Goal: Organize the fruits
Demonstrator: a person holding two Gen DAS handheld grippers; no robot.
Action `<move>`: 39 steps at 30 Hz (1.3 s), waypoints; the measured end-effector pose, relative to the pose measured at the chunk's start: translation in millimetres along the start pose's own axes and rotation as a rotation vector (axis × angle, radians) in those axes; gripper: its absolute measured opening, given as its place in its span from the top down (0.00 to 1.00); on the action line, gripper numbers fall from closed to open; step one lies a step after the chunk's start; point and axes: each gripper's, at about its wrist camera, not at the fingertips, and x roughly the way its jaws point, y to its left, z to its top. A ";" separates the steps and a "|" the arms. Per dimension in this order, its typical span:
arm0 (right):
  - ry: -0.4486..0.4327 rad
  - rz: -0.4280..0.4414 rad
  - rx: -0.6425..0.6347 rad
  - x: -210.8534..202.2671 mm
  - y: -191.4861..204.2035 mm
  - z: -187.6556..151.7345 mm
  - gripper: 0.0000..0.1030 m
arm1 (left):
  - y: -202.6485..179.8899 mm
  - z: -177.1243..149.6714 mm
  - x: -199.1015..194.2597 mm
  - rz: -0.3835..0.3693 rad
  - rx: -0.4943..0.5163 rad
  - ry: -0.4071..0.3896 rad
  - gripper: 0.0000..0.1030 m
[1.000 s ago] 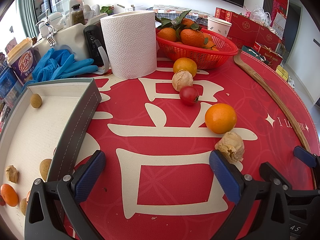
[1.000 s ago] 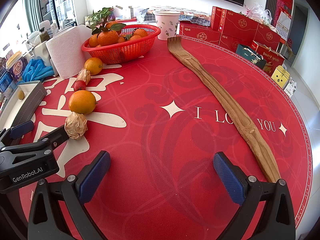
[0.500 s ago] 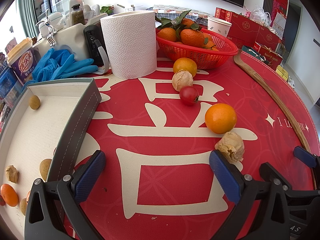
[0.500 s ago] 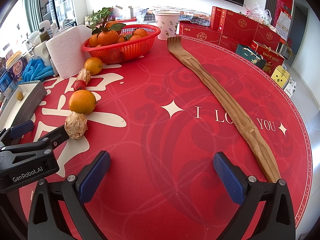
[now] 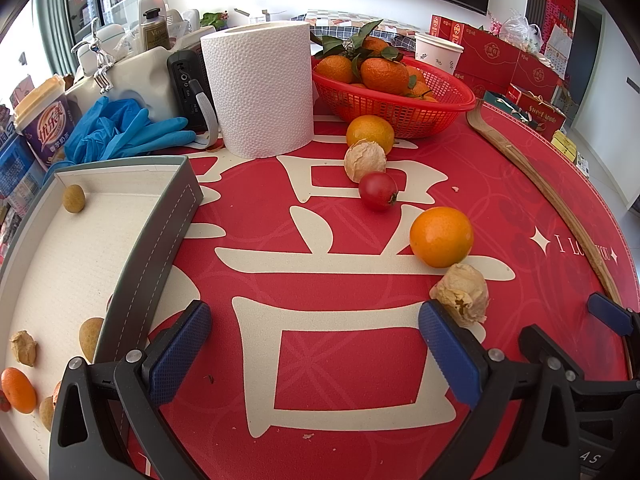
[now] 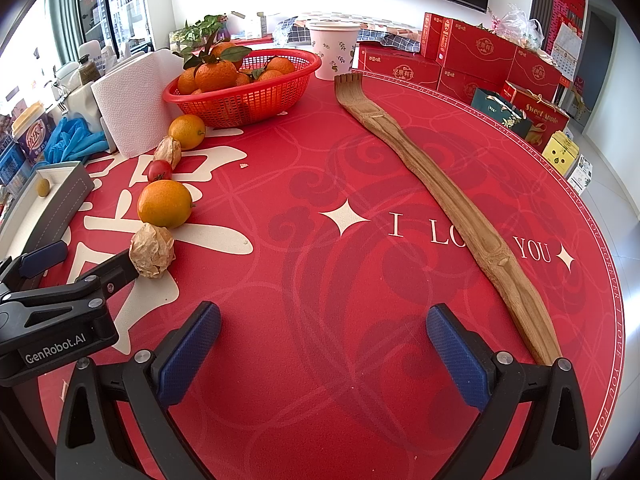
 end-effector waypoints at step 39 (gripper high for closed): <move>0.013 0.256 -0.032 3.2 35.4 35.2 0.00 | 2.3 -38.7 -29.3 -0.009 0.048 -0.006 0.00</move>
